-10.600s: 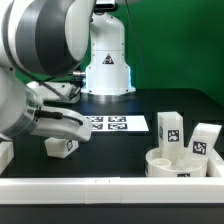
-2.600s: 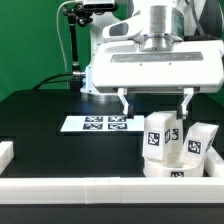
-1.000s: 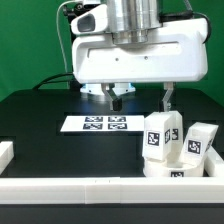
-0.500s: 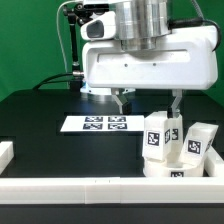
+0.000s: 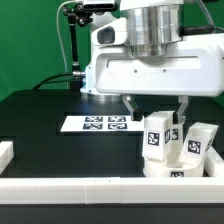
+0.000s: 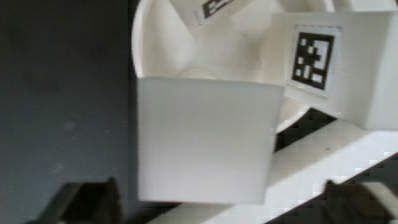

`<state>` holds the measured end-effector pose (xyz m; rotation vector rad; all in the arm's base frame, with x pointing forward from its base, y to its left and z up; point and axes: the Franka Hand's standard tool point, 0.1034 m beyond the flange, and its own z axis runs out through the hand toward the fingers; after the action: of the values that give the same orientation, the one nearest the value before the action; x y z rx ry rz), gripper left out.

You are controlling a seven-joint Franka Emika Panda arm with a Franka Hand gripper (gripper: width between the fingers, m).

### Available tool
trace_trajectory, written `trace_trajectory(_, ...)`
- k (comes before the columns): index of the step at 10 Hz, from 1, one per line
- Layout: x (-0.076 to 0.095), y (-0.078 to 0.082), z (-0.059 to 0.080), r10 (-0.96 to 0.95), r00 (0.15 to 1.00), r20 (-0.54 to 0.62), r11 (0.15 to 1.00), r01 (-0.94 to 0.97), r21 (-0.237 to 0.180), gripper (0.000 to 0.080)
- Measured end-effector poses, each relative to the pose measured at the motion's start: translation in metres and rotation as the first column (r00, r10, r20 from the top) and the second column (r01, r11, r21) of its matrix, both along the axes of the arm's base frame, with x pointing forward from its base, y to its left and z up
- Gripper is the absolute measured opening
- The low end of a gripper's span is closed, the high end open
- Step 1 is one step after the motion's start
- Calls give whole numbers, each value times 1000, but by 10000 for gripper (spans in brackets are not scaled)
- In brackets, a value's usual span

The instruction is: Assemble stool

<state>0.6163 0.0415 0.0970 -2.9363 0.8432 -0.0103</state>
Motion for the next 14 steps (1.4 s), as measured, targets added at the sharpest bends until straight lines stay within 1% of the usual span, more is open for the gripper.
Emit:
trace_trajectory(1, 0, -1, -1, -1, 1000, -2, 1000, 1, -1, 391)
trace_trajectory(2, 0, -2, -1, -3, 1000, 3, 1000, 3, -3, 330)
trace_trajectory(4, 3, -4, -1, -5, 1000, 29, 1000, 6, -11, 330)
trace_trajectory(8, 3, -4, -1, -47, 999, 27, 999, 47, -6, 330)
trace_trajectory(9, 3, -4, -1, -145, 989, 19, 989, 145, 0, 330)
trace_trajectory(11, 3, -4, -1, -279, 960, 7, 960, 279, 9, 331)
trace_trajectory(12, 3, -5, -1, -379, 926, -3, 925, 378, 18, 331)
trace_trajectory(14, 3, -3, -2, -527, 850, -14, 849, 527, 22, 331)
